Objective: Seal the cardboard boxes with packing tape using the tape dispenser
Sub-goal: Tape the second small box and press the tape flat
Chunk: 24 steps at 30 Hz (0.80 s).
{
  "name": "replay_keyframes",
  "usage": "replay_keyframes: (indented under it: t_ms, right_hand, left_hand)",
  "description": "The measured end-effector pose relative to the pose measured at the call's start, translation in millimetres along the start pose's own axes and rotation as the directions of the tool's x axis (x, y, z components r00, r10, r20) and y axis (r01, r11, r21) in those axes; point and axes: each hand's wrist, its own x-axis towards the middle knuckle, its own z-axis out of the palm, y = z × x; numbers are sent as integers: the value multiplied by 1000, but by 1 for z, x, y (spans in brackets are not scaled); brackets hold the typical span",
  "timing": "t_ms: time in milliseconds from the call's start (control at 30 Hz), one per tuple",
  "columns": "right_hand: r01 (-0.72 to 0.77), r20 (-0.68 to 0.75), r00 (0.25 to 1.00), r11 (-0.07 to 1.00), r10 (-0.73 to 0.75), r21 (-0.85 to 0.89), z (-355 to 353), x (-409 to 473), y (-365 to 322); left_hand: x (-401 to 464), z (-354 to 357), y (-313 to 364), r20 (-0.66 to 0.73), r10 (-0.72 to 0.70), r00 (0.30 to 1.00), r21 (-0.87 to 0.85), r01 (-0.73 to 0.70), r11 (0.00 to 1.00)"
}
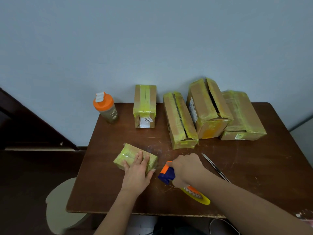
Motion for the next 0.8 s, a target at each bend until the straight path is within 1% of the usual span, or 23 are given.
replay_keyframes:
  t_ms: [200,367,433,533,600,633,700,800]
  right_hand:
    - [-28,176,984,999,33,-32,-18,19,-15]
    - [-27,281,959,996,50,-87,-35,22,-16]
    - [-6,284,958,990,46,-139,-37,23,-18]
    - [57,247,969,968,5,-243,-31,26,-24]
    - [106,309,951,948,-9,-299,-14,25,-28]
    - [120,347,938,947,-9,-299,-4,23,-29]
    - [131,374,927,957,-26,-259,5,16,-26]
    - [84,309,951,974,-14,-213,5,10,-14]
  left_hand:
    - [-2,0,0,44,15,999,53,-17,998]
    - [-1,0,0,58,28,998,75,-32,997]
    - [-2,0,0,61,40,997,82,-45,996]
    - [0,-1,-3,51,47,998,49,-50,998]
    - [2,-1,-4,34,45,998,-3,-45,999]
    - [2,0,-4,23,51,998,-15,-51,999]
    - [4,1,-5,7,56,998,-2,-56,998]
    - [1,4,-4,19,60,998,18,-61,998]
